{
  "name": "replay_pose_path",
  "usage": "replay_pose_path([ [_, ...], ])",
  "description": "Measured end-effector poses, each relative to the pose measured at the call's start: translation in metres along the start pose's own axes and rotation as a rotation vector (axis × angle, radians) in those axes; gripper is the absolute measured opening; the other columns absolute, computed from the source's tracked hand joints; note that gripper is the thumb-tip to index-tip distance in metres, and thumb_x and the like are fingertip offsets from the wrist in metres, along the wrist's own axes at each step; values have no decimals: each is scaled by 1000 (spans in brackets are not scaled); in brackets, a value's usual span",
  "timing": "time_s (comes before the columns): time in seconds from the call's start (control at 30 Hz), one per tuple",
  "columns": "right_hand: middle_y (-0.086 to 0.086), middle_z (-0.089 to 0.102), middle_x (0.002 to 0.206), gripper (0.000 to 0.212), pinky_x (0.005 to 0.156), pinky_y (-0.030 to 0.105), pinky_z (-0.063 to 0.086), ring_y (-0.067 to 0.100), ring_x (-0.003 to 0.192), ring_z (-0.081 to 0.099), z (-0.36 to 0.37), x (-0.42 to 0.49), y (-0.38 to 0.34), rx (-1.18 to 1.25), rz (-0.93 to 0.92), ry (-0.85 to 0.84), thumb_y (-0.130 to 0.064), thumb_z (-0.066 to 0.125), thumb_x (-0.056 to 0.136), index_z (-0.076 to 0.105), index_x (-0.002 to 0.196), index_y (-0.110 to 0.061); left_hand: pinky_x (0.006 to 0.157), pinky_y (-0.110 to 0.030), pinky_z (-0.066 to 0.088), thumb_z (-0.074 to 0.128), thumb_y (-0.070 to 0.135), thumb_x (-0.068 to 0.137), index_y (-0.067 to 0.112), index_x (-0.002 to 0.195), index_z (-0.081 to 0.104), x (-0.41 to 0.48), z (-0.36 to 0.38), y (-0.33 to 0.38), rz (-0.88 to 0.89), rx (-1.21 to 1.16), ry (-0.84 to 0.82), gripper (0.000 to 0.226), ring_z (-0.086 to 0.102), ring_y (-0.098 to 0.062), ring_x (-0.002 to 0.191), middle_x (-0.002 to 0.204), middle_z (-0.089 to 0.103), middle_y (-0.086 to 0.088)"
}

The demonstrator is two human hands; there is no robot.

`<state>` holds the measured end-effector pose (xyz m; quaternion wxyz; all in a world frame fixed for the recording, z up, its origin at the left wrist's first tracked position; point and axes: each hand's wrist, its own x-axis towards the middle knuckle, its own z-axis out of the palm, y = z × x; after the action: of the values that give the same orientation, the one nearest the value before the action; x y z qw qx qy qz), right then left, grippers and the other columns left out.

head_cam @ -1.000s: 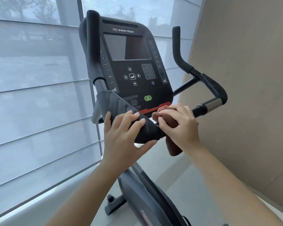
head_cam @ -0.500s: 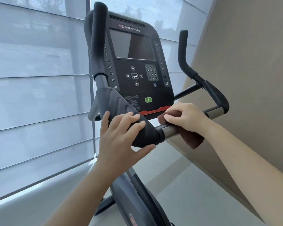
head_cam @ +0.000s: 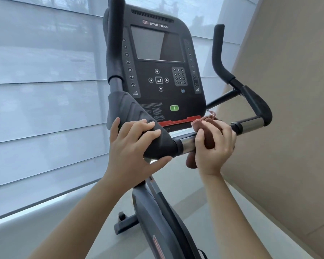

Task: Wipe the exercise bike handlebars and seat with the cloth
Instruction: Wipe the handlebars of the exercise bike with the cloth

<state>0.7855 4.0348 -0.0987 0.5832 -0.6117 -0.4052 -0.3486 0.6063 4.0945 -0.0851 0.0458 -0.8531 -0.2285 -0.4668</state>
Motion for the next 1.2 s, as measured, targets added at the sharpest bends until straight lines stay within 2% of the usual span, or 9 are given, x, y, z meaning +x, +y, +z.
replay_pose_path([
  [0.23, 7, 64, 96, 22, 84, 30, 47, 25, 87, 56, 15, -24, -14, 160, -290, 16, -29, 53, 84, 68, 91, -15, 103, -55, 25, 65, 53, 67, 11, 91, 68, 1, -1, 4, -35, -2, -3, 48, 57, -27, 104, 101, 66, -4],
  [0.4, 19, 67, 91, 24, 76, 49, 51, 33, 86, 58, 10, -4, 21, 47, -76, 140, -20, 53, 80, 70, 88, -6, 103, -57, 24, 64, 53, 65, 11, 95, 66, -1, -1, 5, -38, -7, -25, 51, 55, -27, 107, 103, 65, -4],
  [0.53, 10, 62, 100, 20, 91, 33, 43, 31, 90, 57, 26, -36, -11, 177, -230, 132, -28, 52, 82, 63, 96, -18, 100, -61, 26, 64, 53, 65, 10, 93, 67, 1, -2, 4, -39, -5, -16, 51, 55, -25, 107, 103, 65, -3],
  [0.63, 6, 58, 105, 23, 89, 36, 47, 27, 94, 56, 24, -34, -3, 231, -329, 100, -35, 49, 85, 61, 97, -19, 101, -61, 26, 63, 53, 65, 10, 94, 67, 0, -3, 5, -44, -10, -25, 53, 52, -22, 108, 104, 65, -3],
  [0.77, 12, 56, 106, 25, 78, 50, 50, 34, 91, 56, 26, -16, 29, 192, -179, 274, -29, 47, 84, 61, 96, -12, 103, -57, 25, 63, 53, 63, 11, 96, 67, 1, -2, 5, -59, -9, -30, 53, 51, -19, 109, 105, 64, -1],
  [0.87, 14, 55, 107, 25, 82, 53, 49, 37, 95, 54, 37, -26, 18, 203, -33, 363, -27, 48, 84, 61, 97, -11, 101, -60, 26, 65, 52, 62, 11, 95, 67, 2, -1, 4, -67, 10, -27, 53, 52, -20, 108, 103, 64, -1],
  [1.03, 11, 57, 104, 24, 92, 32, 43, 33, 95, 54, 40, -45, -10, 226, -250, 264, -33, 48, 82, 61, 95, -17, 96, -63, 29, 66, 51, 61, 8, 93, 67, 2, -2, 6, -59, 27, -17, 53, 54, -22, 107, 103, 64, -1],
  [1.13, 11, 58, 102, 24, 88, 36, 47, 31, 91, 56, 31, -28, 21, 154, -349, 261, -31, 50, 80, 61, 94, -15, 95, -64, 30, 66, 51, 63, 9, 95, 66, 2, -3, 6, -51, 23, -35, 54, 54, -24, 108, 105, 64, -3],
  [1.2, 15, 62, 100, 24, 83, 42, 49, 31, 90, 56, 25, -11, 39, 132, -205, 283, -27, 51, 83, 64, 92, -9, 93, -65, 31, 66, 50, 63, 9, 97, 66, 2, -4, 6, -51, 30, -46, 53, 55, -26, 108, 106, 64, -4],
])
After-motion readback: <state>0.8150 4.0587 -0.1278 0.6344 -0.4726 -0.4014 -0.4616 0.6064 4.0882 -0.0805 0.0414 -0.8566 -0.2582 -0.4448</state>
